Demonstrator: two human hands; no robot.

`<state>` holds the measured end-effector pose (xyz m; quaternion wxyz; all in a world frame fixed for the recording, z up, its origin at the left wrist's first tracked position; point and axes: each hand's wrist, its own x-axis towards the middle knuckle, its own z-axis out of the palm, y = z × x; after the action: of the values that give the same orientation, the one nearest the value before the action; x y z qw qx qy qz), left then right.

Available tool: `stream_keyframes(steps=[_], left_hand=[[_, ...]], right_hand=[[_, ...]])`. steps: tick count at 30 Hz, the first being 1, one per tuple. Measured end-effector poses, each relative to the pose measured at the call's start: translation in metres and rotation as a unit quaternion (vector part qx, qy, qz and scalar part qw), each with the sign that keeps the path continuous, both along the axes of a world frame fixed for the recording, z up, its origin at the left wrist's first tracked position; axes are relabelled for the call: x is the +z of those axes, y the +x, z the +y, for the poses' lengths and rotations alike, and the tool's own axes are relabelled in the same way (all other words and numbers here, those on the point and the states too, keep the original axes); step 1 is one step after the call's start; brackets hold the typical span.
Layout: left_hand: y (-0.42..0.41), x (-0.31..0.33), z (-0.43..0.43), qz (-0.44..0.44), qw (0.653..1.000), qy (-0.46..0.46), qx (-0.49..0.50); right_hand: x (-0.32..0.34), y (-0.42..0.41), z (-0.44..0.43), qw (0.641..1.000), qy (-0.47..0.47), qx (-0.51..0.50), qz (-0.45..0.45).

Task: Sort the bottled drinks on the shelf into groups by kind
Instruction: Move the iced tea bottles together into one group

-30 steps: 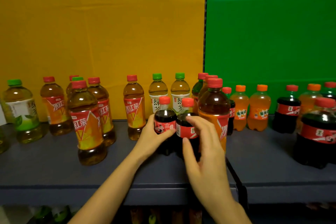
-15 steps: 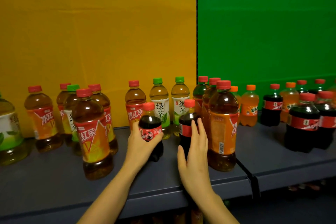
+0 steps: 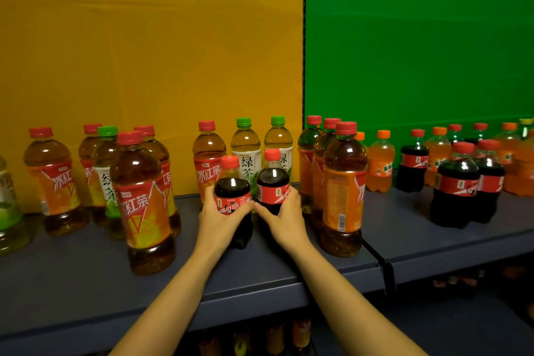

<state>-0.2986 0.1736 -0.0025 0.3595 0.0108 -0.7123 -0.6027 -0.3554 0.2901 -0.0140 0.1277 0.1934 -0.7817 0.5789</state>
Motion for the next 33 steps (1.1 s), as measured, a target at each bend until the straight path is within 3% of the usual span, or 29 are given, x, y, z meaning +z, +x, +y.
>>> stream_keyframes(steps=[9, 14, 23, 33], left_hand=[[0.031, 0.012, 0.022, 0.087, 0.996, -0.011, -0.017], [0.056, 0.027, 0.060, 0.134, 0.989, -0.003, -0.057], [0.038, 0.045, 0.167, 0.125, 0.977, -0.028, -0.172], [-0.031, 0.022, 0.250, 0.066, 0.989, -0.025, -0.129]], right_hand=[[0.000, 0.061, 0.040, 0.996, -0.004, 0.090, 0.015], [0.008, 0.104, 0.094, 0.986, -0.083, 0.140, 0.020], [0.030, 0.086, 0.205, 0.989, -0.122, 0.068, 0.050], [0.012, 0.006, 0.272, 0.996, -0.071, 0.008, 0.044]])
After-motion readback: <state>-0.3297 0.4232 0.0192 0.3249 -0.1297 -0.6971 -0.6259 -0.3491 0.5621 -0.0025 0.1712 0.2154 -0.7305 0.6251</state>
